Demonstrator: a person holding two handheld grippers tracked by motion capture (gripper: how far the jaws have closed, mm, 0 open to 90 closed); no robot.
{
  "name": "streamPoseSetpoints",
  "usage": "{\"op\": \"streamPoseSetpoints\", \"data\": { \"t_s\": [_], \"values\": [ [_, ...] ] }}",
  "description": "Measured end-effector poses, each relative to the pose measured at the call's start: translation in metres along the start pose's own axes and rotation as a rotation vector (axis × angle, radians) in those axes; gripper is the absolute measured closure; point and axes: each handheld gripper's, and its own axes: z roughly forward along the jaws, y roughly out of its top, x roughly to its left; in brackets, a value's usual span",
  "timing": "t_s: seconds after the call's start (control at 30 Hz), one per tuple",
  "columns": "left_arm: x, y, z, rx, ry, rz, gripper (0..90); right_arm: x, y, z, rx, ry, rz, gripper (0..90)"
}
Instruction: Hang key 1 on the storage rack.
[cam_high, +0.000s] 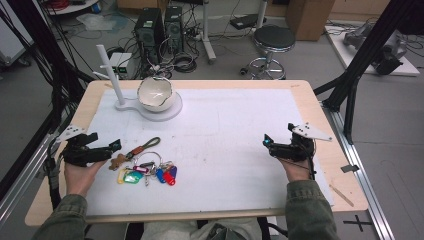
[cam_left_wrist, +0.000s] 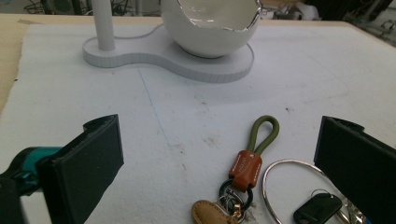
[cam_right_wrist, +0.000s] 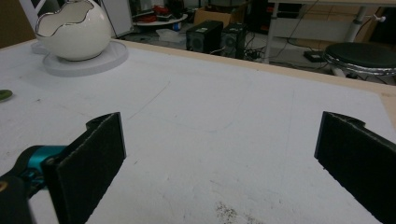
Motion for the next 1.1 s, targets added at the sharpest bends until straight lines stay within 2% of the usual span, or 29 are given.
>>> {"op": "streamPoseSetpoints", "data": {
  "t_s": [0.03,0.13,0.2,0.37,0.5,0.57,0.63,0.7,0.97,1.0,1.03,1.1],
  "values": [
    [-0.003,0.0,0.003,0.017,-0.002,0.02,1.7,0.0,0.0,0.0,0.0,0.001,-0.001,0.9],
    [-0.006,0.0,0.005,0.032,-0.004,0.034,1.7,0.0,0.0,0.0,0.003,0.001,0.001,0.9],
    [-0.008,-0.001,0.009,0.061,-0.002,0.06,1.7,0.0,0.0,0.0,0.008,0.001,-0.001,0.9],
    [-0.009,-0.001,0.012,0.079,-0.009,0.062,1.7,0.001,0.0,0.0,0.012,0.0,-0.009,0.9],
    [-0.007,0.0,0.017,0.112,-0.023,0.056,1.7,0.002,-0.001,0.0,0.014,-0.001,-0.009,0.9],
    [-0.008,0.0,0.023,0.148,-0.031,0.073,1.7,0.001,-0.001,0.0,0.013,-0.001,-0.013,0.9],
    [-0.009,0.0,0.024,0.161,-0.032,0.082,1.7,0.001,-0.001,0.0,0.014,-0.001,-0.013,0.9],
    [-0.01,-0.002,0.028,0.203,-0.034,0.103,1.8,0.001,-0.001,0.0,0.014,-0.001,-0.014,0.9],
    [-0.011,-0.003,0.037,0.251,-0.045,0.117,1.8,0.001,-0.002,0.002,0.019,0.003,-0.018,0.9],
    [-0.012,-0.003,0.038,0.257,-0.045,0.121,1.8,0.001,-0.002,0.002,0.021,0.003,-0.019,0.9],
    [-0.013,-0.002,0.041,0.275,-0.051,0.142,1.8,0.002,-0.002,0.002,0.024,0.003,-0.016,0.9],
    [-0.015,-0.001,0.043,0.288,-0.055,0.147,2.6,0.002,-0.002,0.002,0.023,0.002,-0.019,0.9]
  ]
}}
